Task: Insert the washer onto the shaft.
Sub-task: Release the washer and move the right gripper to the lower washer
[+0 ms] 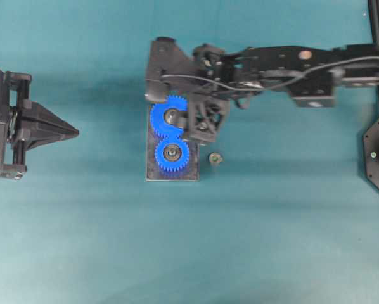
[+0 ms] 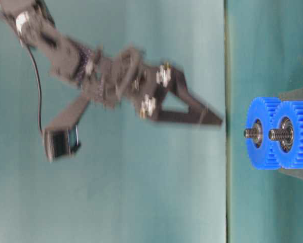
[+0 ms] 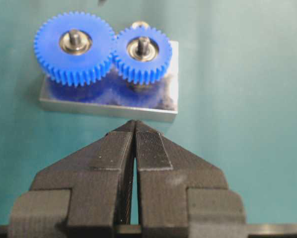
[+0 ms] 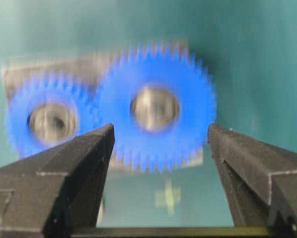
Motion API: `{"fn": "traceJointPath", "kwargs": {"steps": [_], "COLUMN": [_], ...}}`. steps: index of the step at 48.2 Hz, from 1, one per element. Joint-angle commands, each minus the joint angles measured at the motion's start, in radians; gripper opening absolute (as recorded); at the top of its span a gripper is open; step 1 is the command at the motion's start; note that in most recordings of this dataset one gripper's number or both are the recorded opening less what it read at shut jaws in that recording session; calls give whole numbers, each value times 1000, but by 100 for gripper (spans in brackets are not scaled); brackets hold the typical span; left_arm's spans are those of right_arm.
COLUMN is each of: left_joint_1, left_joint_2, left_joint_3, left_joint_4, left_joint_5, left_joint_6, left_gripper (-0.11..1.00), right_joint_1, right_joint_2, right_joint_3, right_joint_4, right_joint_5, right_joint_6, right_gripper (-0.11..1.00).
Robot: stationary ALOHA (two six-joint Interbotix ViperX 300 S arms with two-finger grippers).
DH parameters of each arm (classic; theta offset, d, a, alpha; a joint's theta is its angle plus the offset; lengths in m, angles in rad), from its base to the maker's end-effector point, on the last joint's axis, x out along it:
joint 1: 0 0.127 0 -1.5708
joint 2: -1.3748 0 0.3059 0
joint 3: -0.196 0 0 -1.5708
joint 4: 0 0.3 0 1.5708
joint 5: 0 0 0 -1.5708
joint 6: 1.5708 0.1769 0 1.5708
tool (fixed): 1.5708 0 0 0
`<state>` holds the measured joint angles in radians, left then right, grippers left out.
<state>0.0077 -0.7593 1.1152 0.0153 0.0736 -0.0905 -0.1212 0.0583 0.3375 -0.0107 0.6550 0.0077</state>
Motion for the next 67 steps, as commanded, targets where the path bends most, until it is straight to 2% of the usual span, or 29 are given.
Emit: {"fn": "traceJointPath", "kwargs": {"steps": [1,10,21,34,53,59,63,67], "left_joint_1": [2,2,2,2,2,2,2,2], "left_joint_2": [-2,-5,-5,-5,0,2,2,3], "left_joint_3": [-26,-26,-28,-29,-28,-29,-29,-28], "left_joint_4": [3,3,3,3,3,3,3,3], "left_joint_5": [-3,-8,-8,-9,-14,-15,-15,-17], "left_joint_6": [0,0,-2,-3,-5,-6,-6,-8], "left_gripper": [0,0,0,0,0,0,0,0], "right_joint_1": [28,87,120,138,144,137,130,127], "right_joint_2": [-67,-101,-43,51,97,107,107,103], "right_joint_3": [51,193,308,314,316,314,314,316], "right_joint_4": [0,0,5,5,5,5,5,2], "right_joint_5": [-18,-129,-295,-331,-350,-347,-339,-331], "right_joint_6": [-14,-3,2,2,18,78,121,161], "right_gripper": [80,80,79,79,76,68,51,40]}}
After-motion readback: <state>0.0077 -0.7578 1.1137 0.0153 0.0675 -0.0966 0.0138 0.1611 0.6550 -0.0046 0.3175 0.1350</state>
